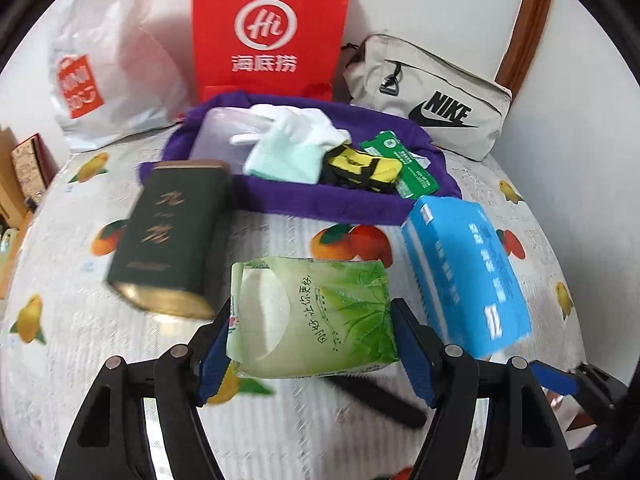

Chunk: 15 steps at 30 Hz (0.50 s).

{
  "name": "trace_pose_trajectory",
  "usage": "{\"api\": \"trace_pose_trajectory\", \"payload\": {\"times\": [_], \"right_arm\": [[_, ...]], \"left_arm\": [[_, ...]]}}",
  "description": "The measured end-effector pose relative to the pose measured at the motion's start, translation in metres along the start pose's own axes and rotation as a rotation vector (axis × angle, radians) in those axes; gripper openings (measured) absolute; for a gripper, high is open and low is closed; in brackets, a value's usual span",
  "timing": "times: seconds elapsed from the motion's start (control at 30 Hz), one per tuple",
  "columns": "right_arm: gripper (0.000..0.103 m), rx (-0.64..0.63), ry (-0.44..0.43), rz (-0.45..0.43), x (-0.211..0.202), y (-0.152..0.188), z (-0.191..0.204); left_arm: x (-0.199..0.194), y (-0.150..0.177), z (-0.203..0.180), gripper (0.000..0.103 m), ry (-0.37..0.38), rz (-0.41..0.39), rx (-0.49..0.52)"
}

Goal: Organize soft objects
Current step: 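Grasp the light-green tissue packet with the left tool while the right tool grasps the black watch strap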

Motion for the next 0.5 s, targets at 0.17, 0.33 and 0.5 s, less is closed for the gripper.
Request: {"api": "trace_pose_trajectory", "payload": {"times": [0.17,0.33,0.5], "right_arm": [[0.063,-0.066,-0.007,0.044,0.027,0.004,0.025],[0.058,-0.125,-0.019,0.057,0.049,0.002,0.043],[0.048,-0.159,0.025,0.050,0.073,-0.008,0.048]], "left_arm": [[-0.012,0.023,0.026,0.072,-0.001,0.004,-0.068],[-0.022,0.040,0.051,0.072,-0.005,-0.011,-0.114],[-0.014,0.057,0.068,0.072,0.015,0.010,-0.162]]}}
Point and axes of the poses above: each gripper's, at about its wrist camera, not at the fingertips, and x roughly the way its jaws point, z to its left, y to its underside, the point moved 9 cm from there along x, roughly the way its jaws point, and after that the axes turned 11 degrees about z, right-handed, at the moved point
